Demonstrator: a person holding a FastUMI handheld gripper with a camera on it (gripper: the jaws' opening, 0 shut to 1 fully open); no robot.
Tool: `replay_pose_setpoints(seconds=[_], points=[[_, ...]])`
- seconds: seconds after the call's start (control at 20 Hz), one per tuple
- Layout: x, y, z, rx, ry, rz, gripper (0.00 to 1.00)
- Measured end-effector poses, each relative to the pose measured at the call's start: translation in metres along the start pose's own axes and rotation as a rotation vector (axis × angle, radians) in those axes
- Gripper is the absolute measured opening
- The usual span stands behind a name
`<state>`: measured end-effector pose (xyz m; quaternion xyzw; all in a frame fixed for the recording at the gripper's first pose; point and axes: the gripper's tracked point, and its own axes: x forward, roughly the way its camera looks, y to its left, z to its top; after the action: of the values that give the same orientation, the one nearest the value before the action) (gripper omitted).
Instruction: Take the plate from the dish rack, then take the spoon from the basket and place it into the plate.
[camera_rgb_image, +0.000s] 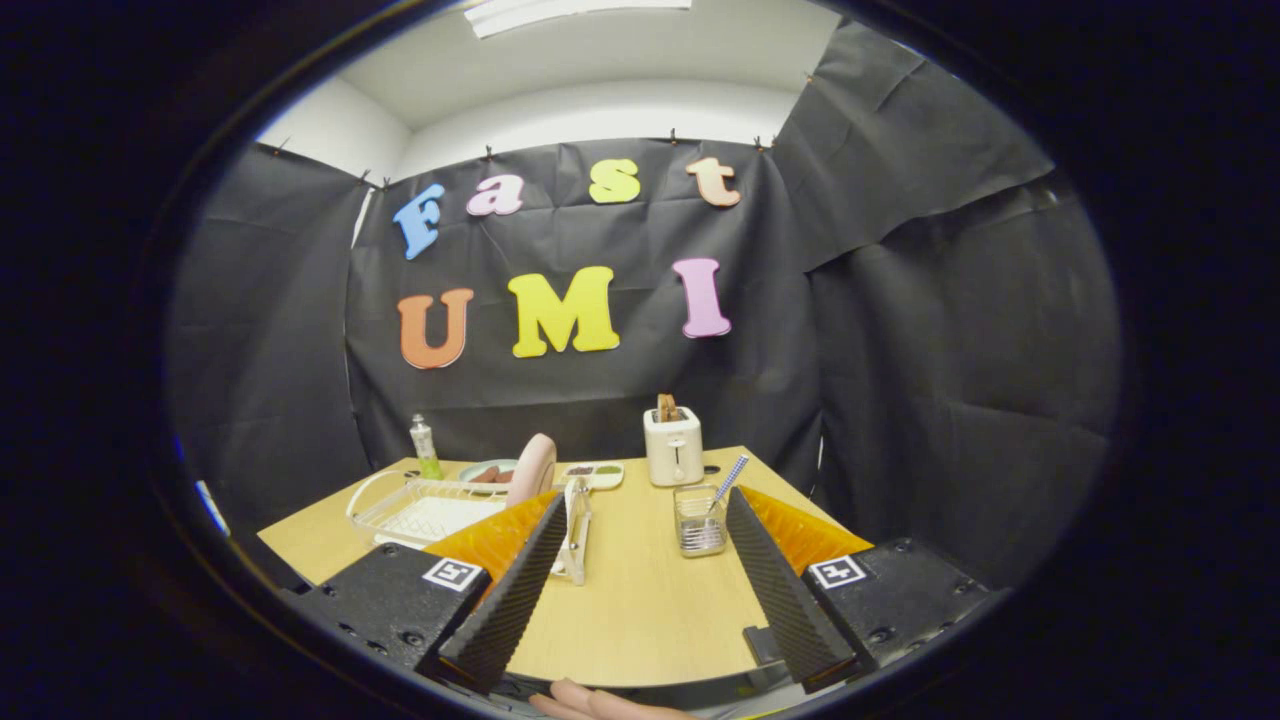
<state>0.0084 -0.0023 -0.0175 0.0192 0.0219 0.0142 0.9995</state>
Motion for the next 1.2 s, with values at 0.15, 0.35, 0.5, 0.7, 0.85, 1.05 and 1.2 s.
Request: replay_pose_setpoints(seconds=[0.15,0.35,0.5,0.7,0.85,1.05,1.2], points=[[0.002,-0.005,-0.002,0.003,0.002,-0.011,1.00],[0.006,-0.007,-0.005,-0.008,0.002,-0.020,1.00],[0.015,-0.010,-0.002,-0.020,0.003,-0.027,1.00],[0.037,-0.013,0.002,-0.002,0.033,-0.036,1.00],[0.064,-0.013,0.015,-0.008,0.051,-0.048,1.00],[0.106,0.008,0.032,-0.026,0.110,-0.025,1.00],[0.139,0.030,0.050,-0.065,0.146,-0.013,1.00]])
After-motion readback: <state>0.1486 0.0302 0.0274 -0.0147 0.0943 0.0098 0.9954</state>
